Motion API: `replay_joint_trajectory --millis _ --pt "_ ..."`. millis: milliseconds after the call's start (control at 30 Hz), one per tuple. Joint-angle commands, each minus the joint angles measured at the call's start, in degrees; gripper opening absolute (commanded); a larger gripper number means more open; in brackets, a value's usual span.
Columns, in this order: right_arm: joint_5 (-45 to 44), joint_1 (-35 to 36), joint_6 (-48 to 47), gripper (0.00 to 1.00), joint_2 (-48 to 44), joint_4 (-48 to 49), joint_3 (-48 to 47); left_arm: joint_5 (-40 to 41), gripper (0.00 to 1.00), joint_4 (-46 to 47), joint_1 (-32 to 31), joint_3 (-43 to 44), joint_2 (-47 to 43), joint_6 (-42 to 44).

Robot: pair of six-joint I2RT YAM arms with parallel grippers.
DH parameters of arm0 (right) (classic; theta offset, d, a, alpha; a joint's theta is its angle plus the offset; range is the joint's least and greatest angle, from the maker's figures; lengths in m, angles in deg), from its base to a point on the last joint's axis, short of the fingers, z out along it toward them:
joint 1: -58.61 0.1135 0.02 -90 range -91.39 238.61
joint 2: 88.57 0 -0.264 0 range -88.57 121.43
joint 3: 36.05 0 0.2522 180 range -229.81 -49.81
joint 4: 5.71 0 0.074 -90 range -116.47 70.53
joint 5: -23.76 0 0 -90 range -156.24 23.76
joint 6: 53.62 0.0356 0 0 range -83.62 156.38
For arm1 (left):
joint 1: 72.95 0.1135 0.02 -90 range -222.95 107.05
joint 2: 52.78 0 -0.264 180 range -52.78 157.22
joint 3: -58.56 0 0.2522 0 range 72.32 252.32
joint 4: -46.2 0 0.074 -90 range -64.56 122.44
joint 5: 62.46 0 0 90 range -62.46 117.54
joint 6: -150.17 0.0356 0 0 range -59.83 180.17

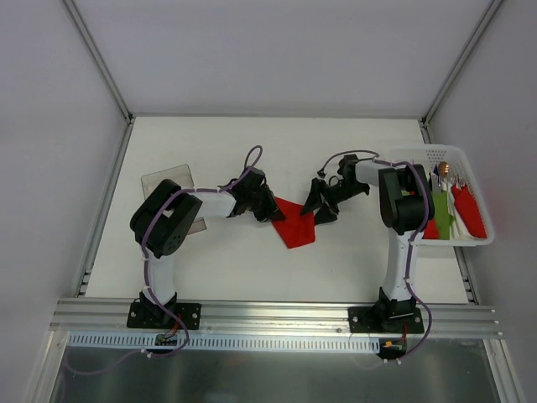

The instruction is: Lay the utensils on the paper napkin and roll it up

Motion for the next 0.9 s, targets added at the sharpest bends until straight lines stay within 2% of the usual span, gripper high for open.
replay_joint_trajectory --millis 0,300,633,767,867 --pt "1.2 1.0 1.9 0.67 -1.7 9.2 1.2 1.4 0.0 -3.2 -0.4 0.6 2.4 0.9" --pt "4.8 2.5 6.8 0.67 -2.2 15.8 0.4 1.5 0.0 -3.2 -0.4 0.3 2.6 0.7" --pt "6.2 3.0 7.1 0.5 -5.4 16.5 1.8 1.3 0.0 -3.2 -0.4 0.6 3.0 0.6" --pt "5.8 3.0 4.0 0.5 -5.7 11.4 0.0 1.3 0.0 -3.3 -0.4 0.5 3.2 0.6" --pt "4.7 3.1 0.9 0.56 -5.8 8.3 0.5 1.4 0.0 -3.3 -0.4 0.4 3.3 0.5"
